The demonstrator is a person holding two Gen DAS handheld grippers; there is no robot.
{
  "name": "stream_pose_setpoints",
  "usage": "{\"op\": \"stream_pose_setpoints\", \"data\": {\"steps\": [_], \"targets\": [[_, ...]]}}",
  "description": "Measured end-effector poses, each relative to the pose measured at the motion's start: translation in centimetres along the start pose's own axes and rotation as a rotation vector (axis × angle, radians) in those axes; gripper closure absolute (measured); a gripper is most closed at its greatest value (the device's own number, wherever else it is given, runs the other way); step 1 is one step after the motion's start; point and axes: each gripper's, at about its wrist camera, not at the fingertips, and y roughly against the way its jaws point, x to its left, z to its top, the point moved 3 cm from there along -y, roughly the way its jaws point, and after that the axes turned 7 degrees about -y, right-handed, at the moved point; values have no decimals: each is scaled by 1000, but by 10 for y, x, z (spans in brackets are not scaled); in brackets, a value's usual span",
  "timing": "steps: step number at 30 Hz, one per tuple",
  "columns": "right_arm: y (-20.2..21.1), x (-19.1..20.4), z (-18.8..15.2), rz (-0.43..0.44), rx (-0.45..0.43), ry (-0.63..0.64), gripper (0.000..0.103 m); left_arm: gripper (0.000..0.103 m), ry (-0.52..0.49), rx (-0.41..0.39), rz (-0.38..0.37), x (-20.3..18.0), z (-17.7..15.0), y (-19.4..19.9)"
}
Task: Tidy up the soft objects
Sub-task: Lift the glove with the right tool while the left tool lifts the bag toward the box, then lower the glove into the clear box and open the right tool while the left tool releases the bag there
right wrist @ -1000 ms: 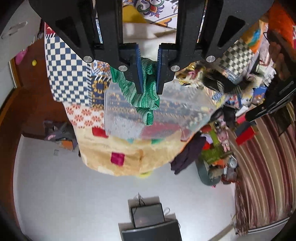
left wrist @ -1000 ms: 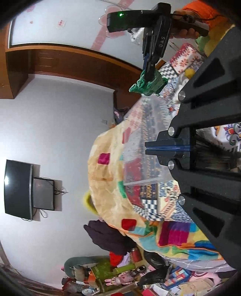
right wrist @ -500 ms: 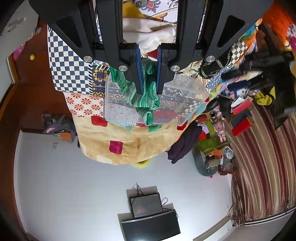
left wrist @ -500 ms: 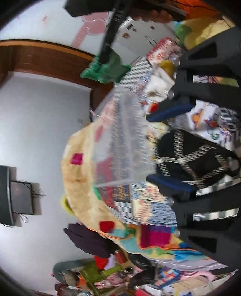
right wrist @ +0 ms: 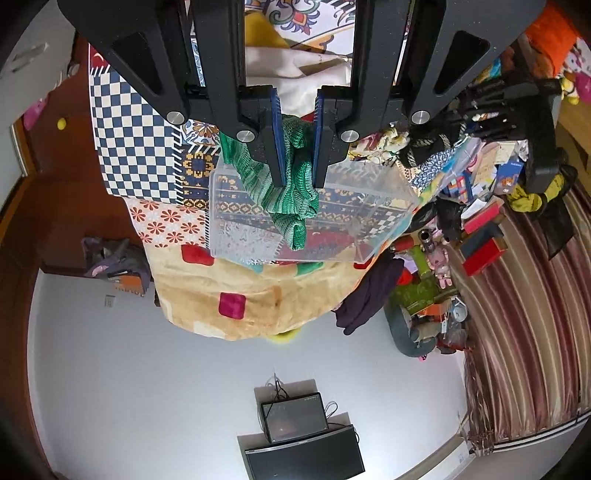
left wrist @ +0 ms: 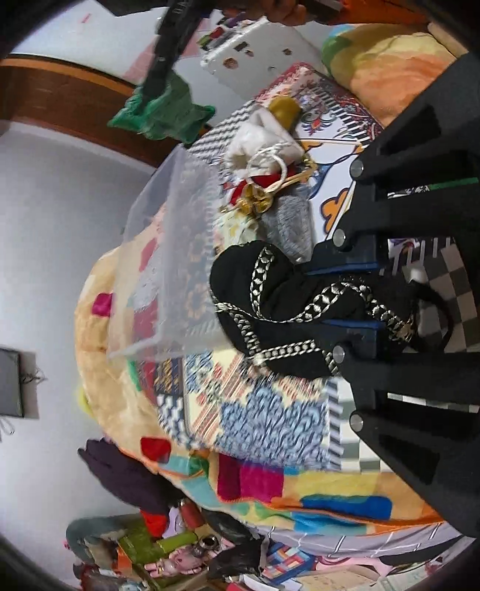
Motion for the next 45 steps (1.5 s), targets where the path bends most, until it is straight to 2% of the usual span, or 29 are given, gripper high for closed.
{"op": "stream_pose_setpoints", "data": {"steps": [4,10,15,18,29,34,38,42,45], "targets": [[1,1,5,1,-14,4,91,86,26,-76,27,12,17,24],[0,4,22,10,-52,16,91,86,55,-208,53,24,63,51],[-11,7,39,9,-71,34,91,86,0,-284,71,16,103,52],[-20,7,46,5,-76,44,91,86,-34,-296,71,10,119,40],[-77,9,53,-6,1,96,91,86,-61,-257,10,5,168,-30],[-108,10,38,-11,86,122,91,86,-90,-161,20,3,165,-73],[-124,9,24,-14,156,135,90,86,-99,-73,-3,1,157,-100],[-128,10,22,-18,186,135,85,83,-107,-21,-20,-2,149,-111],[-121,9,24,-10,192,125,71,73,-97,-21,-36,-4,145,-106]]}}
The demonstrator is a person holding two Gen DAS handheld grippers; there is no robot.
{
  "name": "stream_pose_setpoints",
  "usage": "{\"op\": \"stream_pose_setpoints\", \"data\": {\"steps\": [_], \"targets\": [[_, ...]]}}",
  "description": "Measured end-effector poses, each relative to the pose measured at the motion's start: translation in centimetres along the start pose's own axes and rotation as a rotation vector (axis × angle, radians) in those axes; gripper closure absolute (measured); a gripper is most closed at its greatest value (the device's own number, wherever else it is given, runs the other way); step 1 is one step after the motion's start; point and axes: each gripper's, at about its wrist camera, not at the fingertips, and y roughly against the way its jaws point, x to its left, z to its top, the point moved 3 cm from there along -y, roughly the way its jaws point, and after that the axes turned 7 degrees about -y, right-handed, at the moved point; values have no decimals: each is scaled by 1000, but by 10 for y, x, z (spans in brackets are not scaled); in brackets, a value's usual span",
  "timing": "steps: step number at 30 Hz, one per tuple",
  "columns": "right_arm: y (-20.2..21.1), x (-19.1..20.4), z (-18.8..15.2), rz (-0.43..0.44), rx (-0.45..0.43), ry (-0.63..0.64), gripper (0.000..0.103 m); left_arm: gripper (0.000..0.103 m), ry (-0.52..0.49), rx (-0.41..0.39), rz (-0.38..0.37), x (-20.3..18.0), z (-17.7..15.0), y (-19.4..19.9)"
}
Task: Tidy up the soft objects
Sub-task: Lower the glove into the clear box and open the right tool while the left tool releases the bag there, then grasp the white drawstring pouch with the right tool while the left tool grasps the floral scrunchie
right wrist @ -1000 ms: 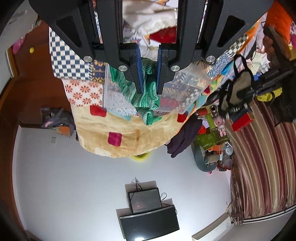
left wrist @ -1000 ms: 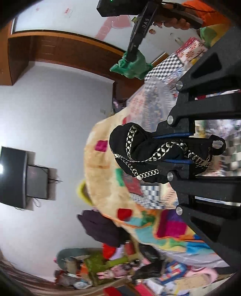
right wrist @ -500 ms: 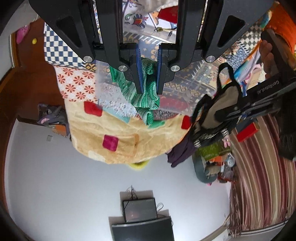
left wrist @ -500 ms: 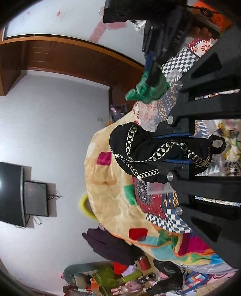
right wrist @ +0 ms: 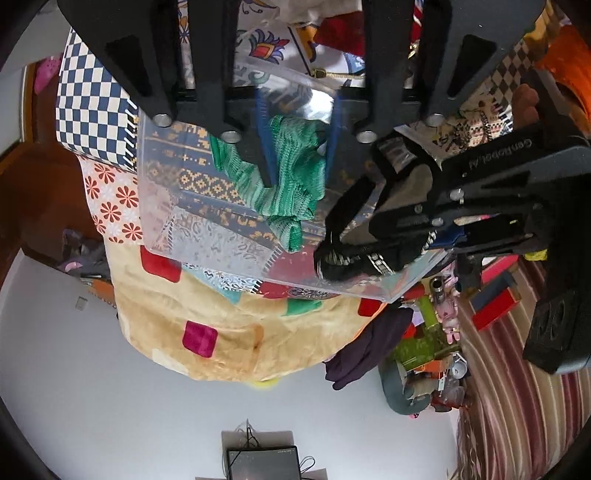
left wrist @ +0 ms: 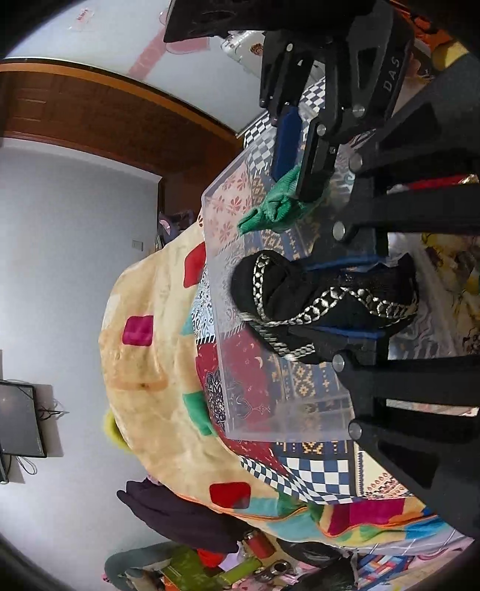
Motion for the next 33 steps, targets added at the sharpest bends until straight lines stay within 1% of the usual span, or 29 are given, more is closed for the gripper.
{"op": "stream_pose_setpoints", "data": {"steps": [2,3,4,5,6,8,11,14,16,18,20,22,26,30,31,33], "targets": [[7,-1,2,-2,-13,-8,57,67,2,-16,4,-1,0,8],[14,-2,2,-3,-28,-14,54,62,2,-31,9,-1,0,15],[20,-2,3,-2,-40,-19,50,59,0,-45,14,-2,0,22],[25,-2,4,-3,-50,-24,45,53,-1,-55,20,-2,1,26],[32,-3,5,-6,-62,-30,42,48,-3,-74,31,-2,2,35],[45,-4,5,-6,-90,-46,30,43,-3,-101,38,-3,3,49],[66,-4,1,-12,-124,-55,21,33,-11,-135,46,-7,0,71],[82,-4,-7,-18,-143,-56,19,26,-32,-149,60,-14,-8,85],[89,-4,-14,-12,-141,-66,17,22,-47,-152,64,-19,-15,93],[93,-4,-23,-8,-134,-71,17,15,-60,-149,67,-24,-24,98],[93,-2,-36,-7,-116,-70,17,14,-75,-142,69,-30,-35,101],[91,0,-48,-13,-94,-72,17,13,-81,-124,66,-34,-47,101],[78,-5,-71,-14,-33,-88,17,13,-54,-61,34,-37,-74,87],[60,-9,-87,-13,27,-105,17,14,-20,-15,40,-34,-91,70],[56,-9,-89,-13,41,-109,17,15,-12,-8,37,-33,-94,66],[46,-12,-93,-5,69,-118,17,24,-6,4,32,-33,-98,61]]}}
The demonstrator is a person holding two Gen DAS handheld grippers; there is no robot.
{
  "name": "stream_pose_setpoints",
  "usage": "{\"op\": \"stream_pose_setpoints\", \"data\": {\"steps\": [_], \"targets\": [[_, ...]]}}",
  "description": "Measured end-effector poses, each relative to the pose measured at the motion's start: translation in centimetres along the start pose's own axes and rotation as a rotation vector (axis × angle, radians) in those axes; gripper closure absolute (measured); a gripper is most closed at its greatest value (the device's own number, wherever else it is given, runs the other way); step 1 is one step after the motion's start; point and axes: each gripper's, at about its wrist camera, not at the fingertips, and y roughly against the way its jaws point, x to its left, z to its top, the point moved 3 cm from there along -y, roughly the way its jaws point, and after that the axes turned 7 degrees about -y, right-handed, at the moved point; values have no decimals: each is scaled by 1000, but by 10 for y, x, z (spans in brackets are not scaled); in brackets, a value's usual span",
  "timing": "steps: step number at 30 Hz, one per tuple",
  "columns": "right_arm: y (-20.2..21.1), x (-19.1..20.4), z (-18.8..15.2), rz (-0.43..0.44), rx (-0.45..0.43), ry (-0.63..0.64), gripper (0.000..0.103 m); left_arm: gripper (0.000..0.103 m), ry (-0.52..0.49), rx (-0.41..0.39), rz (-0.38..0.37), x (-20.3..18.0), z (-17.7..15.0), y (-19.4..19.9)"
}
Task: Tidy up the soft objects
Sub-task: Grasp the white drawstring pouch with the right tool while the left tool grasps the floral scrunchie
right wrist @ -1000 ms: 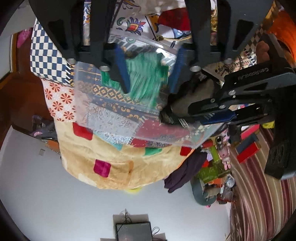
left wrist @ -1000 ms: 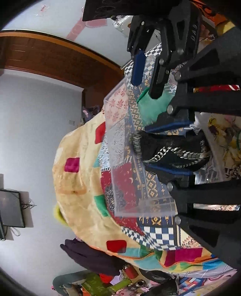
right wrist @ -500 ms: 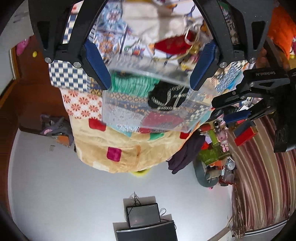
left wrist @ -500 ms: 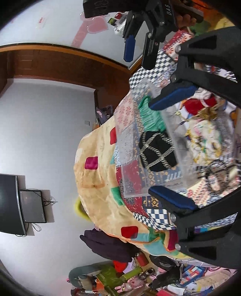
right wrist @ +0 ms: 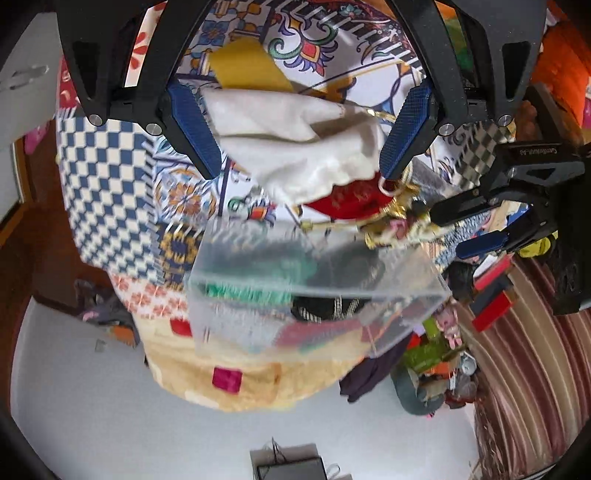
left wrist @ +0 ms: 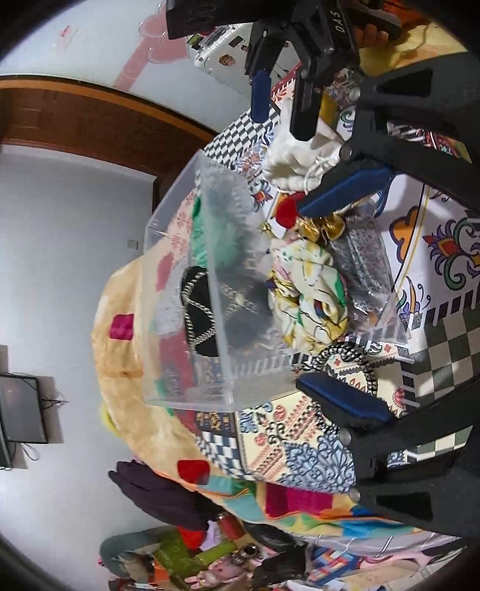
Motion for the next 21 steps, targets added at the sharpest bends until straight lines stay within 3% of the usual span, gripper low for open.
{"op": "stream_pose_setpoints", "data": {"steps": [3,11,16,21], "targets": [[-7,-1,-4,9,18,4,20,34,21,22,-20,3,-4,-9],[-6,1,-9,33,21,12,63,61,51,35,-62,4,-10,-17],[-1,2,-11,28,9,15,80,78,68,29,-75,8,-12,-15],[14,4,-6,22,-32,27,85,85,81,-2,-74,11,-11,0]]}}
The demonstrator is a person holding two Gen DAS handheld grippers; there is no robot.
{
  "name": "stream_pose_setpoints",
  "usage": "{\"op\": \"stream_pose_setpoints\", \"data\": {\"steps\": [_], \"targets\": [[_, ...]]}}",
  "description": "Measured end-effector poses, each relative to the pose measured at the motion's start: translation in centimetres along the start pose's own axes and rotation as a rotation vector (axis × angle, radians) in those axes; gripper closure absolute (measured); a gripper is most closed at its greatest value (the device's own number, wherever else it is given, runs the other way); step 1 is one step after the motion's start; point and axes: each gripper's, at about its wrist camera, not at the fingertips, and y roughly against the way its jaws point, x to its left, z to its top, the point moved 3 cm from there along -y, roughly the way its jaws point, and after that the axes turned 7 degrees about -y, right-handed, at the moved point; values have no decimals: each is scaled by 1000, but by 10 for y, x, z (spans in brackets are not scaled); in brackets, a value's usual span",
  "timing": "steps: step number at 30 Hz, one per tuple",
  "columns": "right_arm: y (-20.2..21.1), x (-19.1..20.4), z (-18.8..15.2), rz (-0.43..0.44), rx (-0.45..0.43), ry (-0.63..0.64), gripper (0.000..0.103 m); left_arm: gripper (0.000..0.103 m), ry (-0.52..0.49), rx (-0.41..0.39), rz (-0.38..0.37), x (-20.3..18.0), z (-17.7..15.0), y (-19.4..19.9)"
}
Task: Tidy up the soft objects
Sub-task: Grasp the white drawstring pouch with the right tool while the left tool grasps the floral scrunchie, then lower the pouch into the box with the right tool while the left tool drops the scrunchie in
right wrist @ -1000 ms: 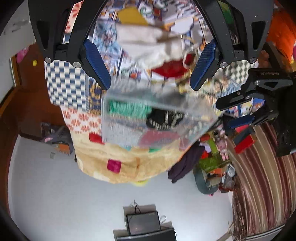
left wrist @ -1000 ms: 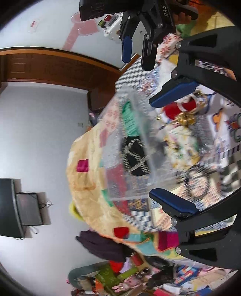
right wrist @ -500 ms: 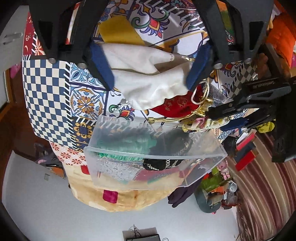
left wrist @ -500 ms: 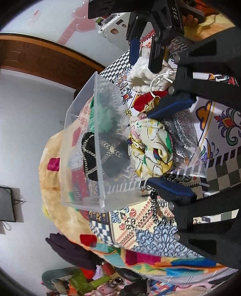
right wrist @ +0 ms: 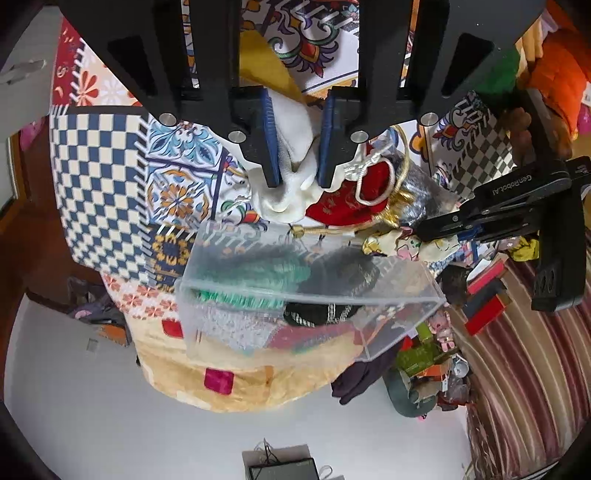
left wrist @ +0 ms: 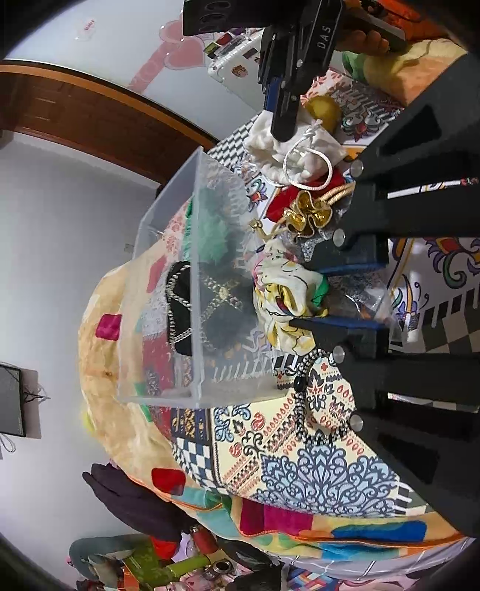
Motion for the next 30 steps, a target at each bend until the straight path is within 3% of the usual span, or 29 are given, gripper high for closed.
{"op": "stream_pose_setpoints", "data": {"steps": [9,18,23,30], "targets": [[41,5,22,2,-124,20,85,86,-6,-109,-8,-5,18,44],[66,13,64,3,-270,27,85,85,-27,-232,26,-3,58,78],[63,15,85,1,-314,51,85,85,-33,-259,51,3,81,76],[38,19,106,-13,-303,77,85,85,-50,-224,74,12,99,46]]}}
